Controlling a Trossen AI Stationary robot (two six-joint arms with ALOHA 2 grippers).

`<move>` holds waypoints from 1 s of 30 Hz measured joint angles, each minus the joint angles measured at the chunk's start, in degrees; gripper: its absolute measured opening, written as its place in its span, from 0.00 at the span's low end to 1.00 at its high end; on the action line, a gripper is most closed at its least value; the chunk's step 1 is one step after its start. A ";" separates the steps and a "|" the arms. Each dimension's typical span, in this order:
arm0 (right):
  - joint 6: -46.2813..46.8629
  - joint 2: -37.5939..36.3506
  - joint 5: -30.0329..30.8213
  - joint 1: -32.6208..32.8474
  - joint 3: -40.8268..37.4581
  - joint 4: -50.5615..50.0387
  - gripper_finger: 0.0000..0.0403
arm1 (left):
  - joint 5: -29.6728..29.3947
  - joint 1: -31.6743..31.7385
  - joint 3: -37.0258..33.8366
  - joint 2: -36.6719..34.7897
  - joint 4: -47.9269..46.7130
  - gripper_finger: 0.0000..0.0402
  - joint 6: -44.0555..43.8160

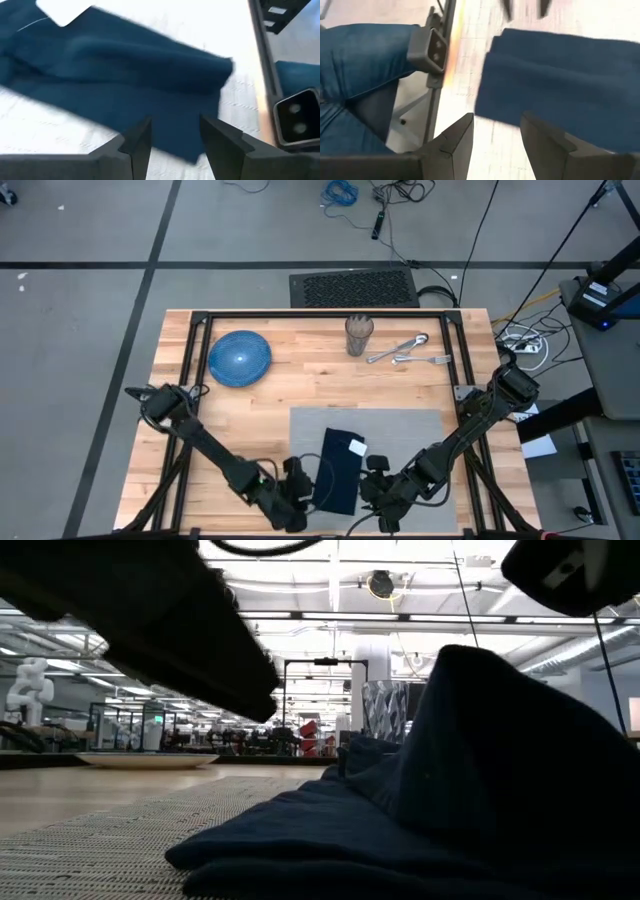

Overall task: Set table place
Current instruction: Fold the blue napkin

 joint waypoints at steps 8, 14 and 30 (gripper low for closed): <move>-0.28 0.13 -4.28 -2.12 0.00 -1.11 0.37 | -0.50 -1.07 9.79 7.65 -1.63 0.37 1.69; 0.03 2.64 -5.35 -2.71 0.00 -5.46 0.37 | -0.36 -0.16 10.84 9.77 -7.32 0.37 -2.95; -0.06 12.52 -9.16 -7.35 0.30 -9.38 0.37 | 3.31 4.51 11.01 10.84 -9.23 0.37 -0.94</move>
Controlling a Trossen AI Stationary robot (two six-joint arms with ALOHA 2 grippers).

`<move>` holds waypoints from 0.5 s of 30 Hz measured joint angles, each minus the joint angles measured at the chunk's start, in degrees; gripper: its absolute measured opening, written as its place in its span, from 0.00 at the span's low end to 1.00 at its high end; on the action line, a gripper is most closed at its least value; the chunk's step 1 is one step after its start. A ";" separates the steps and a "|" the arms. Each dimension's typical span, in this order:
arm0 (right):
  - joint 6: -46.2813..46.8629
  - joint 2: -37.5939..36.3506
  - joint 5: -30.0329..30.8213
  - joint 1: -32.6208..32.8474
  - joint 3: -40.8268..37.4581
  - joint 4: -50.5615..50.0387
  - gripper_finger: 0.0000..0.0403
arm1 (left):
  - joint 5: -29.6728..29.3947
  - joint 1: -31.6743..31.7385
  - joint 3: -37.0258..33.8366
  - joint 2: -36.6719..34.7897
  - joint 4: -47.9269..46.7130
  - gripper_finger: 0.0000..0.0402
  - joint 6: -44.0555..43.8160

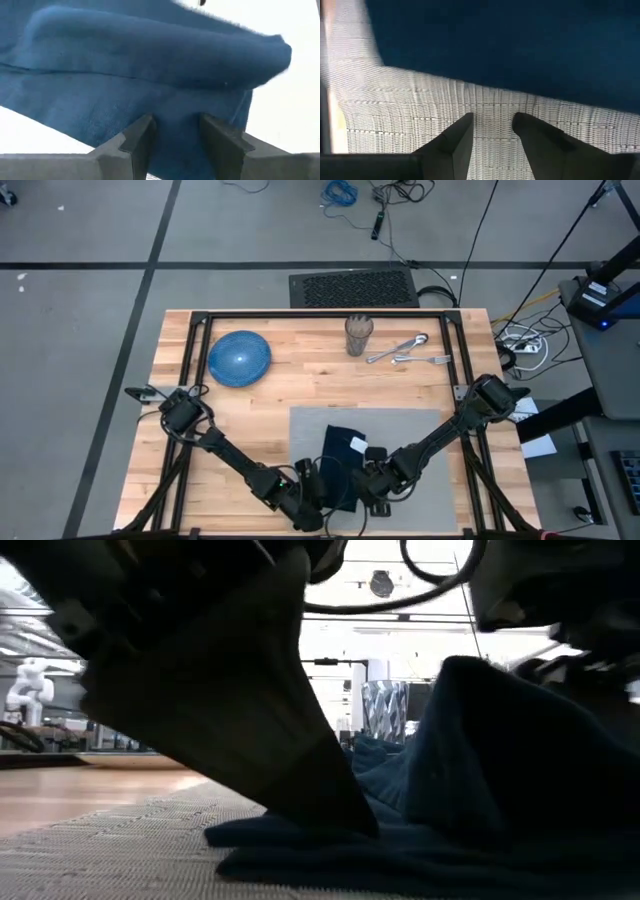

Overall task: Set table place
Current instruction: Fold the blue napkin

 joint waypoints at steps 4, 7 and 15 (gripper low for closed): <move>-3.36 -0.09 0.56 -2.38 -0.12 0.86 0.37 | -0.08 1.73 0.10 -0.06 -3.46 0.37 -0.30; -5.11 -0.06 1.67 -4.15 -0.12 0.70 0.37 | -0.21 3.12 0.09 -0.09 -5.59 0.37 -0.27; -6.76 -0.36 3.64 -6.25 -0.01 -4.32 0.37 | -2.30 4.73 0.02 -0.09 -15.21 0.37 -0.36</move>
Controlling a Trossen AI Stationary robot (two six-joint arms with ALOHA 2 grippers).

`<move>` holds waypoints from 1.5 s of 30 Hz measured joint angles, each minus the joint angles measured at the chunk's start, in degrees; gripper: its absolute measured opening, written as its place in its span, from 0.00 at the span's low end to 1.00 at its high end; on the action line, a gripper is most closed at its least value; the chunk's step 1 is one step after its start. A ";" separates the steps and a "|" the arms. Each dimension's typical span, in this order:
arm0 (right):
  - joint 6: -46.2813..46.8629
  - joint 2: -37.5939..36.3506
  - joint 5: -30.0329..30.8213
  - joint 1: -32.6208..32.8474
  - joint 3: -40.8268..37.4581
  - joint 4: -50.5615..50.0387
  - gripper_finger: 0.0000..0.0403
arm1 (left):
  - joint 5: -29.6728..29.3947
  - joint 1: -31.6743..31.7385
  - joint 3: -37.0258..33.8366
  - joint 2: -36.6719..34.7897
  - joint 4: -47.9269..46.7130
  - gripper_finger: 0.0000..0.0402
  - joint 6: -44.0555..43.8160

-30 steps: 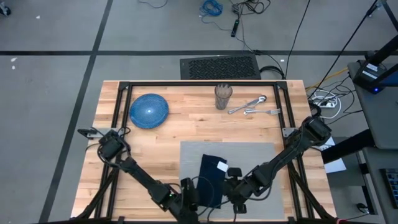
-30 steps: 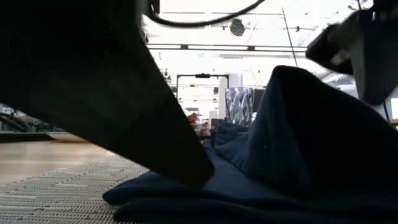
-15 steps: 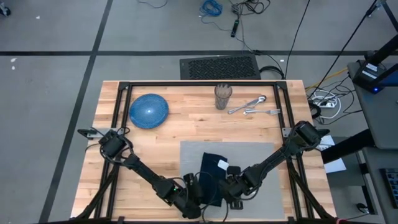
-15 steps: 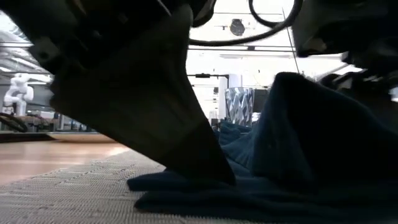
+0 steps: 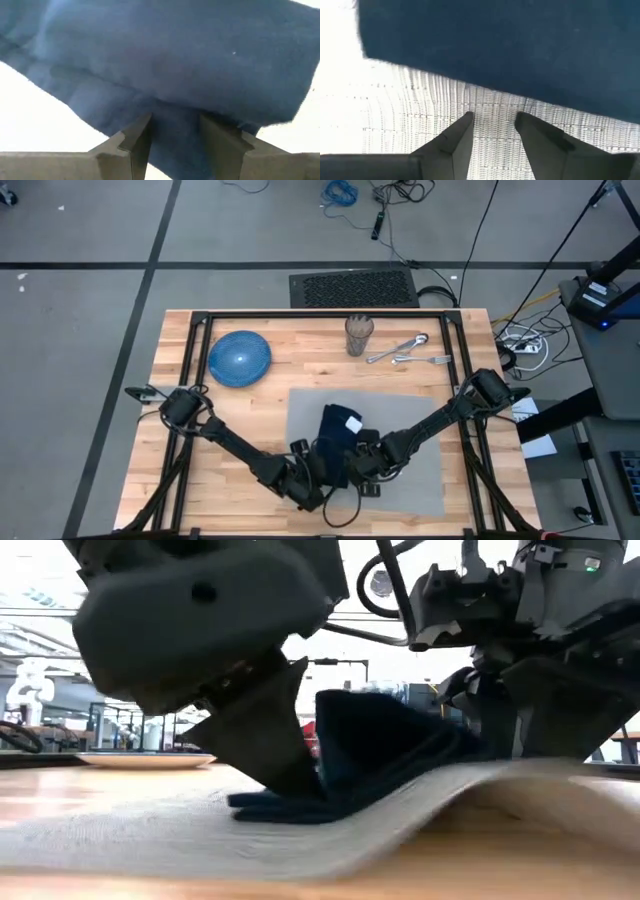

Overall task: Set table place
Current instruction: Fold the blue napkin

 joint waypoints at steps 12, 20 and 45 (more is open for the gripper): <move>-1.20 -2.29 0.81 -0.87 -0.37 -1.96 0.37 | -2.40 -0.16 -0.60 -5.20 -5.35 0.37 0.53; -1.15 -7.17 4.67 -0.84 -0.62 -6.24 0.37 | -7.54 -2.31 -0.42 -10.06 -9.17 0.37 -1.55; -1.31 -7.39 5.27 -0.73 -0.44 -6.13 0.37 | -14.16 -5.55 -0.48 -2.58 7.67 0.37 -9.19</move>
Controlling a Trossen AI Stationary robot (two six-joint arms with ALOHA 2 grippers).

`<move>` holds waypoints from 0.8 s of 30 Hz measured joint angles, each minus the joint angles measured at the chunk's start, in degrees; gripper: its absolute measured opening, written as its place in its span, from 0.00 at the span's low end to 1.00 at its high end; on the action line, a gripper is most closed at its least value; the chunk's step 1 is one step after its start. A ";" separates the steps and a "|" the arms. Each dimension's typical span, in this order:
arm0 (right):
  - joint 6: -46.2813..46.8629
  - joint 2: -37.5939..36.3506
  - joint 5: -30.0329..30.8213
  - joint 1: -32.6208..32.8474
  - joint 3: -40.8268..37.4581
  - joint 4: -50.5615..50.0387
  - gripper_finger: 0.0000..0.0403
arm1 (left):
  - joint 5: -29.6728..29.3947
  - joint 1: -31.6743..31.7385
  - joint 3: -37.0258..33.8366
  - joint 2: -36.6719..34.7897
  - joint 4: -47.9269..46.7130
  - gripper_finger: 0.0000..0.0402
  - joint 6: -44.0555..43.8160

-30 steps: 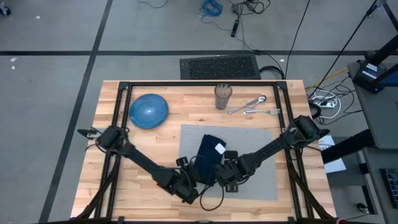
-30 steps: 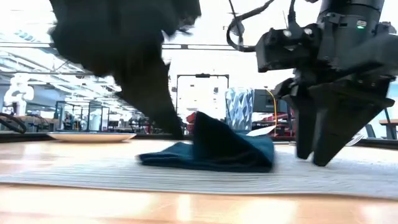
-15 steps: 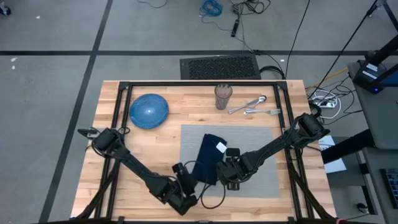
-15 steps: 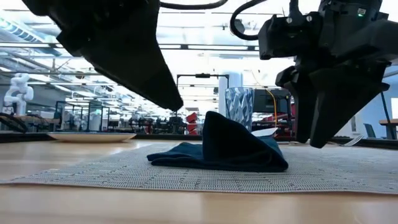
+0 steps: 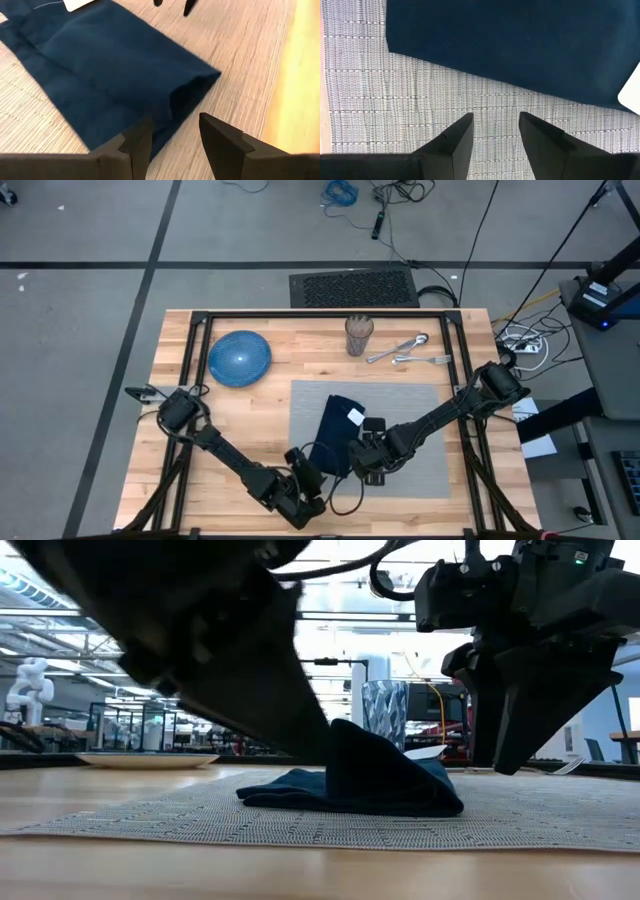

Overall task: Set table place
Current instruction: Fold the blue napkin

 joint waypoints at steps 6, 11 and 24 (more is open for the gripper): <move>-0.08 -0.07 0.17 0.02 0.04 0.23 0.37 | -2.43 1.03 0.02 0.24 0.02 0.37 0.03; -0.34 -0.07 0.22 0.02 0.07 0.23 0.37 | -1.95 1.99 0.10 0.92 0.21 0.37 0.23; -0.88 -0.11 0.22 0.02 0.11 0.65 0.37 | -4.48 2.70 0.69 4.37 1.46 0.33 1.69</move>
